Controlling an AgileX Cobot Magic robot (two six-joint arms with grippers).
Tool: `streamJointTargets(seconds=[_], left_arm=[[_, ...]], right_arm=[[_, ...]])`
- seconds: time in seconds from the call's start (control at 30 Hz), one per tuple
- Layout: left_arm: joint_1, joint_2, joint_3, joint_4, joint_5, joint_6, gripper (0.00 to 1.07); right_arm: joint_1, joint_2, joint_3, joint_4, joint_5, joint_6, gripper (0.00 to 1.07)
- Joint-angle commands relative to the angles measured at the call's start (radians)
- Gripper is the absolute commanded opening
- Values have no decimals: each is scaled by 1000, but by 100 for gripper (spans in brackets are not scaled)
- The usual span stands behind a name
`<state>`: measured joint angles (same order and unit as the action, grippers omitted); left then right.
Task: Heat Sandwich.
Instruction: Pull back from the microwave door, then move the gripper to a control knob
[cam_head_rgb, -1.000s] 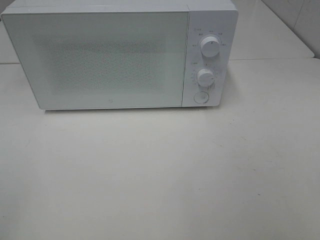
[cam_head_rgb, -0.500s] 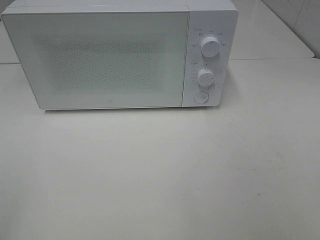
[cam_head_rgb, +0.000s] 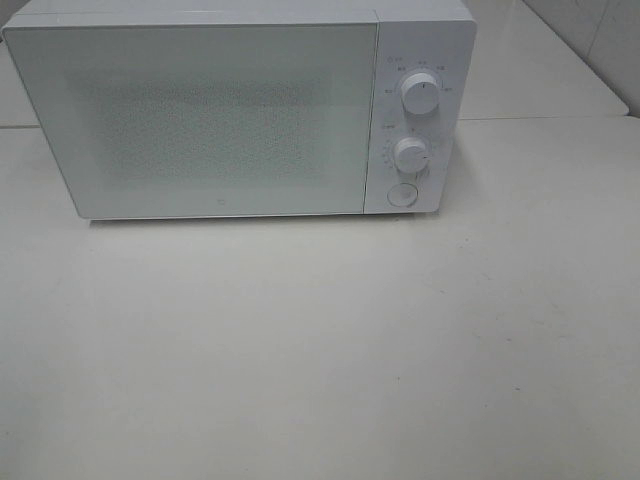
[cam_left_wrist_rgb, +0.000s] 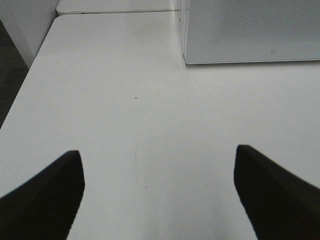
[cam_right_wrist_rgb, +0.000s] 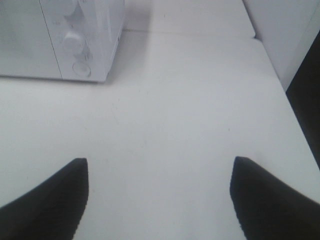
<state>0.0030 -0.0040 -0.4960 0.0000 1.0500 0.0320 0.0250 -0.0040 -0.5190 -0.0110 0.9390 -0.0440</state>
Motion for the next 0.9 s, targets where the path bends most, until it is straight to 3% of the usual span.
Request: streamJointTargets(seconds=[0.03,0.37,0.6,0.9], left_arm=[[1,-22,3,-12,-13,-2,76],[1,-22,3,-12,-13,-2,76],[1,-22,3,-12,-13,-2,76],[1,-22,3,-12,-13,-2,76]], right_arm=[[5,-10,8,1,-153,1,75],[5,149,92,37,-496,0,75],[5,297,114,109,-604,-35,75],[35,508,114,303,-718,-283,76]])
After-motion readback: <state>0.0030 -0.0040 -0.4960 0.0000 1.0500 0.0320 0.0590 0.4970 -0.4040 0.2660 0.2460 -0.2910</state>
